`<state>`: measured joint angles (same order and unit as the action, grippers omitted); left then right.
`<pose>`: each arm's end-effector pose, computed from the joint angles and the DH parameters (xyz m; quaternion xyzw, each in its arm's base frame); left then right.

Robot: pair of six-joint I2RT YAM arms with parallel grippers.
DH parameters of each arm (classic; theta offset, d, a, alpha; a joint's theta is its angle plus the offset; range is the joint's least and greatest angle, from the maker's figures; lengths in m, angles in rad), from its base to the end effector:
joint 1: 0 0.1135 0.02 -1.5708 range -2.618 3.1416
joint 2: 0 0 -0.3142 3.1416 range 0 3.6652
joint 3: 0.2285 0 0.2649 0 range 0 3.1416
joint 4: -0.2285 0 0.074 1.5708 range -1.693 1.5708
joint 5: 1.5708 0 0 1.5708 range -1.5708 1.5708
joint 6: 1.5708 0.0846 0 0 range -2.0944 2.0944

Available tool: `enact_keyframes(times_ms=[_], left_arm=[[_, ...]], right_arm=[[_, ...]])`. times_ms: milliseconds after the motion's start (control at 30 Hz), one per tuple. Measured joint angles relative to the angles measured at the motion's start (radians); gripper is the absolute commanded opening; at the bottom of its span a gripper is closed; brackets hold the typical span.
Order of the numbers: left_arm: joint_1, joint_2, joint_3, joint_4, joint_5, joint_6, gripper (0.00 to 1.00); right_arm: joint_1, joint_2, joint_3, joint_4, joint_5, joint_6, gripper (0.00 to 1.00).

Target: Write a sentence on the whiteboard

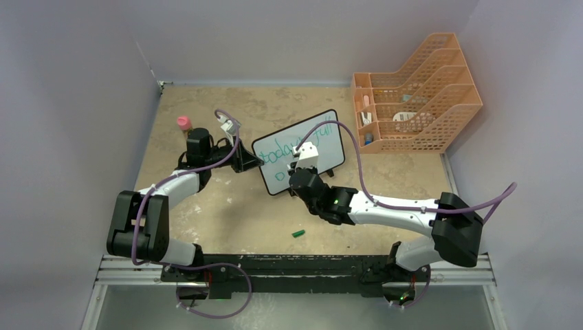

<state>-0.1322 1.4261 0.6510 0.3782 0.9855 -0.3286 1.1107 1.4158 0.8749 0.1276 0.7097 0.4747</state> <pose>0.3003 -0.1111 0.2401 0.1888 0.7557 -0.4949 0.3851 0.2049 0.2892 0.2870 -0.0649 0.8051 0.1611 0.5672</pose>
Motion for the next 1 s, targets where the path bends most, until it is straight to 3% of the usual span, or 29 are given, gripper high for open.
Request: enact_keyframes(times_ms=[1000], left_arm=[[0.0,0.0,0.0,0.0,-0.003,0.0,0.0]], right_arm=[[0.0,0.0,0.0,0.018,-0.022,-0.024,0.0]])
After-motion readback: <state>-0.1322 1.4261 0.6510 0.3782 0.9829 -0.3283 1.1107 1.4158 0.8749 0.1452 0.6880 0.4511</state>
